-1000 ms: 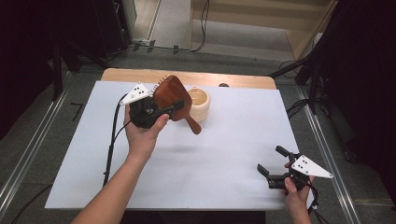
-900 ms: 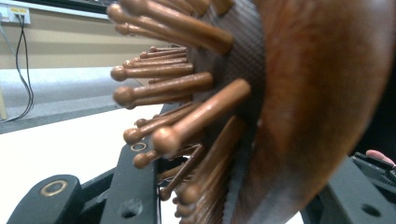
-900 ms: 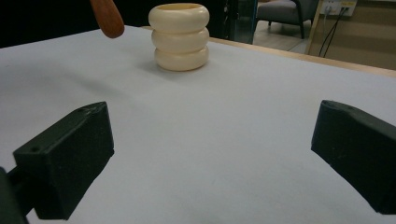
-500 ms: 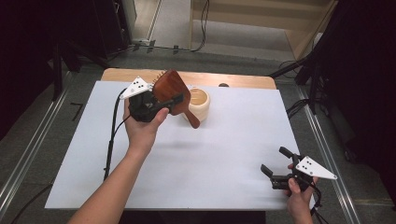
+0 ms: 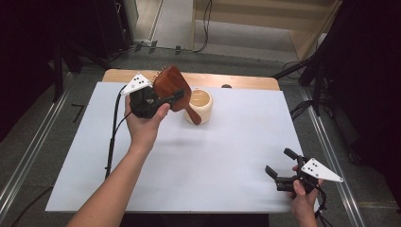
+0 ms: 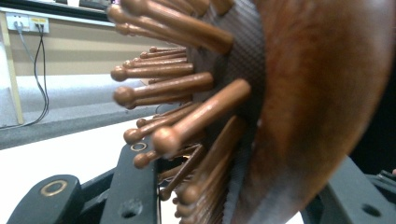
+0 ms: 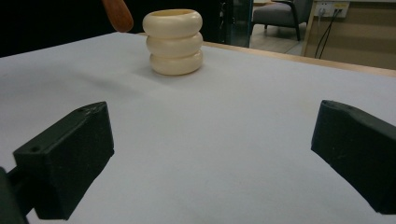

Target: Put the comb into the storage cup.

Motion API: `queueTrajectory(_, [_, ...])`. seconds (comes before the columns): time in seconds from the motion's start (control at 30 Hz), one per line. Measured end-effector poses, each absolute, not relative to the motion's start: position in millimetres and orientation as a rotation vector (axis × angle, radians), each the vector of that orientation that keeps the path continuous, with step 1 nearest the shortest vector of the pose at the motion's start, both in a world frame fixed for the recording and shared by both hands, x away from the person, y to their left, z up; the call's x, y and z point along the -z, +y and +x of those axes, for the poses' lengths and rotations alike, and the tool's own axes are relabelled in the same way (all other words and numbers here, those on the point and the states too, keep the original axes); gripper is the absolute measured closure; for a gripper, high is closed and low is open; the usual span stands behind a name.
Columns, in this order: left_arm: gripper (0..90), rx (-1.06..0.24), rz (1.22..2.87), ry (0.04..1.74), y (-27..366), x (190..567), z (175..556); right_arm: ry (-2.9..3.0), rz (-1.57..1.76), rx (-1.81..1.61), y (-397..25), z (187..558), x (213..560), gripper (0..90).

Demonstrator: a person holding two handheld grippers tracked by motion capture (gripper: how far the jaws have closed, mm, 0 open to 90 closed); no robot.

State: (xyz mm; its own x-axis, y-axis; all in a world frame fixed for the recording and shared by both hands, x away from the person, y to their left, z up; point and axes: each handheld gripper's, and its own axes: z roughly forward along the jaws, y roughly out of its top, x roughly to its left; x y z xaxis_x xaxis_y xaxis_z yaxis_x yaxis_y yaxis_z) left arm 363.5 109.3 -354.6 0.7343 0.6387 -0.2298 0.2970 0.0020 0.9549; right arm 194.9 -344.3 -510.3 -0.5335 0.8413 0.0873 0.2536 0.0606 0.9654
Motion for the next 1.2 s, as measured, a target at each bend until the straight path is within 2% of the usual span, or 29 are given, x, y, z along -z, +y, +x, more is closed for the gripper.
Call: queueTrajectory(1.2, [56.4,-0.361,1.584,0.804,101.2,345.7,390.6,1.836,1.094,-1.505,-343.3,197.0,512.4,0.0])
